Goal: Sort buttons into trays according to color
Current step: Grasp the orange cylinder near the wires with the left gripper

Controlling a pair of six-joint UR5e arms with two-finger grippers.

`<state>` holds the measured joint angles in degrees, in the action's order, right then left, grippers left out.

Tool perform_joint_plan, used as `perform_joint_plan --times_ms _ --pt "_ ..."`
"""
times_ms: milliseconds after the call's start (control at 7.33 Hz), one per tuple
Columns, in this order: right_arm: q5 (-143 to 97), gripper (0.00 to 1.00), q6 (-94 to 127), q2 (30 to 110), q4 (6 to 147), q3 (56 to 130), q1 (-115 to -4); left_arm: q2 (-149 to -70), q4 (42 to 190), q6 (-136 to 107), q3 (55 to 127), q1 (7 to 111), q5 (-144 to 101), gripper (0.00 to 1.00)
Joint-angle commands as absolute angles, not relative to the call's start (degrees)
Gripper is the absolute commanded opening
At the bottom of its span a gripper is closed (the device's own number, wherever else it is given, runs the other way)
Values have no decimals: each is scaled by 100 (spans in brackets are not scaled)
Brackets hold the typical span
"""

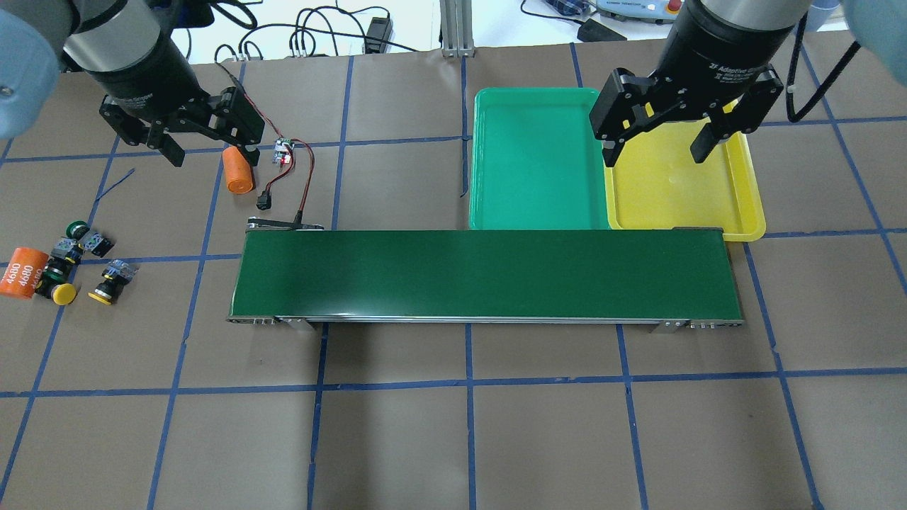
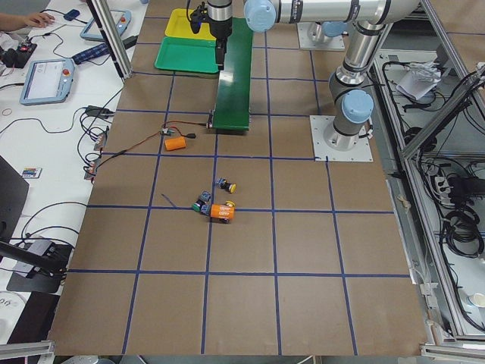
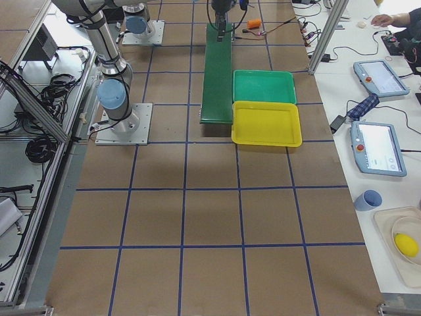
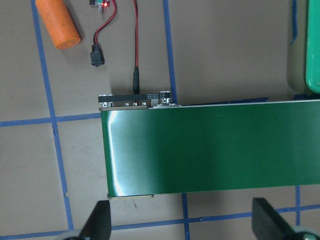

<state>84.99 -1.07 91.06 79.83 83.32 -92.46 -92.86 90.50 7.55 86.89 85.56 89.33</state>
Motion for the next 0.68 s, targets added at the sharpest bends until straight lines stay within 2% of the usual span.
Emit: perform_joint_plan --times_ms 0,273,546 --pt "8499 100 -105 9105 7980 8332 -9237 -9290 9219 738 8622 8534 8930 100" --pt "8499 100 -105 9105 7981 8332 -9246 -9438 9150 852 8605 8438 8860 100" --pt "8499 100 -105 9105 7980 8332 -9246 -10322 8686 870 8299 7765 8886 100"
